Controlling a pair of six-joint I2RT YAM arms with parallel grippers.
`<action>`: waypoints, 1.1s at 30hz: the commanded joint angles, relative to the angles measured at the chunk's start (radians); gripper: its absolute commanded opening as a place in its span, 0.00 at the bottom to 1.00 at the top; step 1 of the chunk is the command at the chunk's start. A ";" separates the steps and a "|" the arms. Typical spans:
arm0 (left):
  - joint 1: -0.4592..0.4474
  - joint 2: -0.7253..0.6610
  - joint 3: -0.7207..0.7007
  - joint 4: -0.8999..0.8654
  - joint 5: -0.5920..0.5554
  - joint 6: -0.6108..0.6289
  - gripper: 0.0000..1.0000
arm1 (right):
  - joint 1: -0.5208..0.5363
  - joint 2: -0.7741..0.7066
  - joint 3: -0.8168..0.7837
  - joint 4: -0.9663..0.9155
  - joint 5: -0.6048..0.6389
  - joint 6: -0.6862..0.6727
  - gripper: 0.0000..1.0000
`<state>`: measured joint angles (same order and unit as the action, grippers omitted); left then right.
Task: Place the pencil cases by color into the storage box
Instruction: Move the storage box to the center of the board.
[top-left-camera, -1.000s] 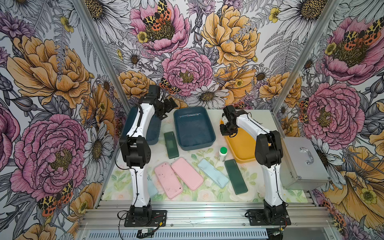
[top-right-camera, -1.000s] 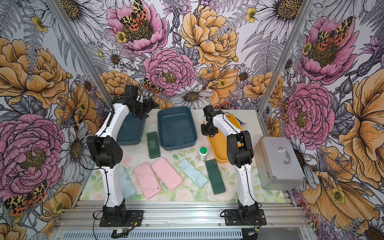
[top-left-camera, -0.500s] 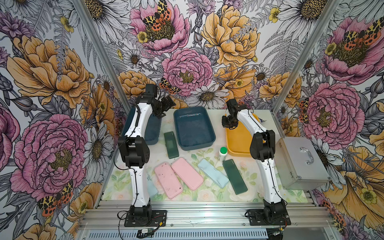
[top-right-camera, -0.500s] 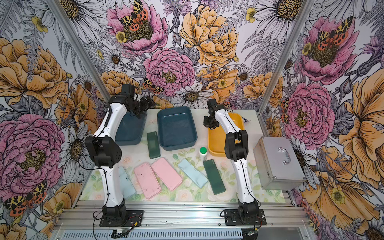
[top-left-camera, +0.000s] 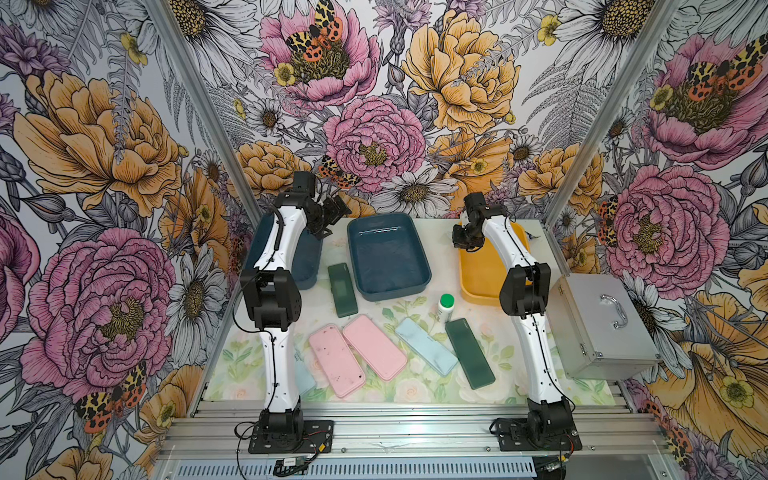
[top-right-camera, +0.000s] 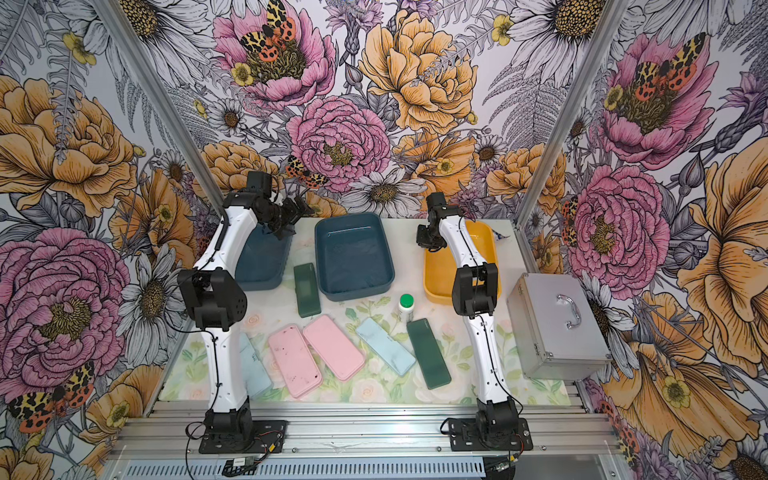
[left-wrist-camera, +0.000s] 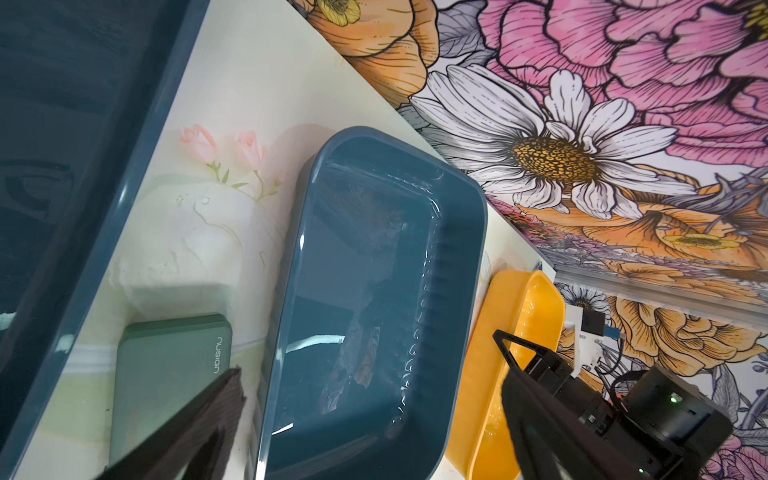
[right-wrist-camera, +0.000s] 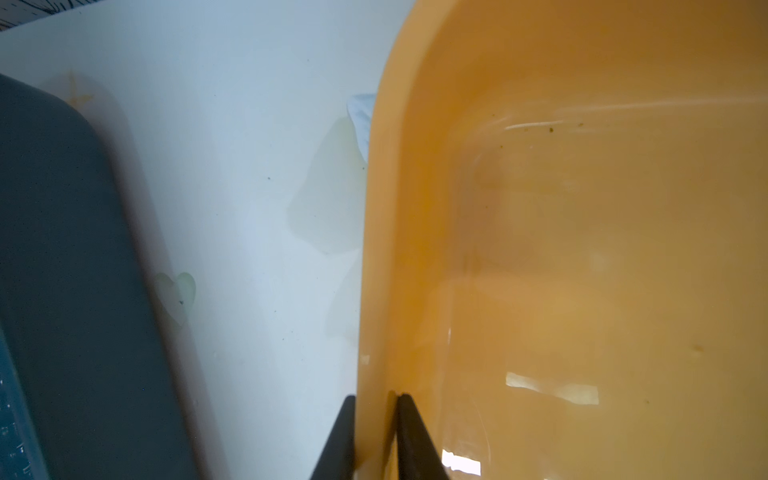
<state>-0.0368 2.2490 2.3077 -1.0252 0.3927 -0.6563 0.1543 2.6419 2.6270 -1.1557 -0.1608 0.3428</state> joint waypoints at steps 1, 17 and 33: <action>0.011 0.018 0.030 -0.002 0.016 -0.005 0.99 | -0.006 0.049 0.068 0.023 -0.068 -0.023 0.19; -0.026 0.065 0.047 -0.007 -0.020 0.045 0.99 | -0.009 -0.031 0.003 0.076 -0.044 -0.013 0.49; -0.098 0.219 0.226 -0.134 -0.252 0.135 0.99 | 0.027 -0.341 -0.279 0.146 0.041 -0.030 0.55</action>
<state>-0.1200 2.4195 2.5126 -1.1061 0.2241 -0.5579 0.1623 2.3775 2.3810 -1.0313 -0.1528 0.3206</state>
